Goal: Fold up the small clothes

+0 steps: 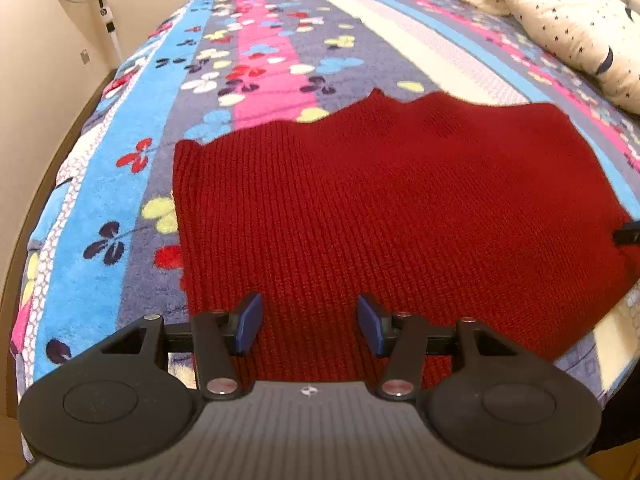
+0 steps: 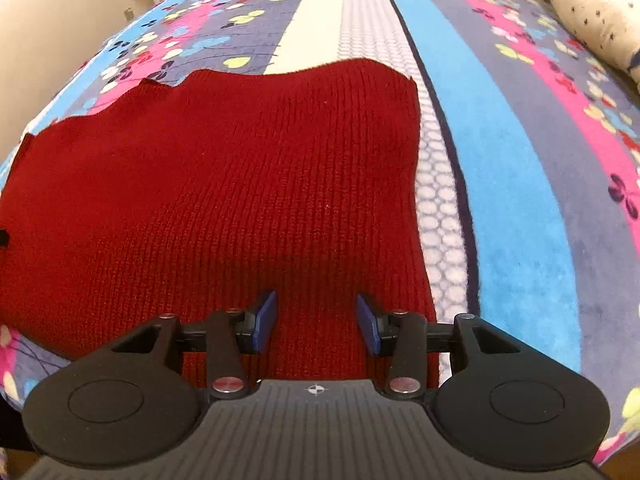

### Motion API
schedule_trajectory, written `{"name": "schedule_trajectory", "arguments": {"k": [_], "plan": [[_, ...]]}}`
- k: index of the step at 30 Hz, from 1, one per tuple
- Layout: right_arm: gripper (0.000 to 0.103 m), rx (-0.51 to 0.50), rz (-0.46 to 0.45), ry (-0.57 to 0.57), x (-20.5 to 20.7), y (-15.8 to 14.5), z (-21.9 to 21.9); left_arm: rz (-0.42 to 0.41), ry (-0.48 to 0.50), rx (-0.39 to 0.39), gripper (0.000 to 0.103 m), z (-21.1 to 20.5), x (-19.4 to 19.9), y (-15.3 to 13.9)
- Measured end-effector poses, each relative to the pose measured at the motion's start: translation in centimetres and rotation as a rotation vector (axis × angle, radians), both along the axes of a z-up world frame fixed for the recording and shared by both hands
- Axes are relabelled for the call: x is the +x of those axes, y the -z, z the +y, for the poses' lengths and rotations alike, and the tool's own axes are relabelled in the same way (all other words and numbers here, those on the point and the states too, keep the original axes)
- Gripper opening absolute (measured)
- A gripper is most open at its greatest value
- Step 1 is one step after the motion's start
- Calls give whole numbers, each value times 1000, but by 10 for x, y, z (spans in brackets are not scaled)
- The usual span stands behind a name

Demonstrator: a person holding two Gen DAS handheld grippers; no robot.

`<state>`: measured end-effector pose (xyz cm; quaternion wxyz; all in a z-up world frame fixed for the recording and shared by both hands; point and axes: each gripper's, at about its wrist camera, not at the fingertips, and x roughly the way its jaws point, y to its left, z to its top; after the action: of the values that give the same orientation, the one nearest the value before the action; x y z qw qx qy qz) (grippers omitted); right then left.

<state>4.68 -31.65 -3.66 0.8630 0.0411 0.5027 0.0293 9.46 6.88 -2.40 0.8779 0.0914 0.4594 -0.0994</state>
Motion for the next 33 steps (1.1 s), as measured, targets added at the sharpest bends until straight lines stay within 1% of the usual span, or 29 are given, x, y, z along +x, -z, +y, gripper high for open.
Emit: {"name": "schedule_trajectory", "arguments": {"k": [2, 3, 6, 8, 9, 10, 11, 12, 13, 15, 17, 18, 19, 22, 23, 24, 25, 27, 28, 30, 32, 33], "plan": [[47, 24, -29, 21, -1, -5, -4, -12, 3, 10, 58, -3, 0, -1], [47, 31, -36, 33, -1, -7, -7, -21, 2, 1, 58, -4, -2, -3], [47, 17, -13, 64, 0, -3, -12, -55, 38, -51, 58, -7, -7, -11], [47, 5, 0, 52, -2, 0, -10, -47, 84, -84, 58, -13, -10, -10], [47, -9, -1, 43, -2, 1, -7, -25, 109, -75, 59, -18, -10, -6], [47, -22, -5, 37, -3, 0, -5, 3, 133, -35, 59, -24, -11, 2], [48, -28, -11, 39, -3, -1, -3, 12, 150, 10, 59, -30, -12, 7], [48, -27, -19, 43, -3, -3, -3, 1, 166, 41, 59, -34, -14, 8], [48, -22, -32, 48, -4, -5, -2, -14, 168, 46, 59, -36, -16, 4], [48, -15, -73, 55, -6, -13, 1, -50, 134, -14, 59, -27, -16, -7], [48, -20, -125, 52, -9, -23, 8, -100, 83, -64, 62, -14, -16, -21], [48, -25, -155, 47, -11, -28, 13, -140, 59, -71, 68, -7, -17, -28], [48, -27, -179, 41, -13, -32, 18, -181, 41, -69, 74, -1, -19, -36], [48, -19, -247, 16, -18, -43, 38, -275, 15, -73, 84, 14, -27, -60], [48, -9, -264, 4, -20, -46, 46, -303, 30, -71, 86, 19, -29, -72], [48, 4, -276, -11, -21, -48, 54, -343, 52, -64, 91, 25, -32, -84], [48, 22, -291, -35, -24, -49, 65, -386, 65, -43, 95, 30, -33, -94], [48, 45, -325, -93, -27, -53, 85, -439, 56, 19, 98, 38, -34, -108], [48, 47, -352, -138, -30, -54, 99, -448, 44, 33, 98, 42, -31, -112], [48, 49, -391, -202, -36, -57, 123, -467, -2, 33, 98, 54, -27, -111], [48, 79, -406, -248, -42, -56, 144, -463, -63, 6, 98, 66, -23, -97], [48, 88, -409, -263, -44, -55, 152, -438, -95, -17, 98, 73, -21, -86]]}}
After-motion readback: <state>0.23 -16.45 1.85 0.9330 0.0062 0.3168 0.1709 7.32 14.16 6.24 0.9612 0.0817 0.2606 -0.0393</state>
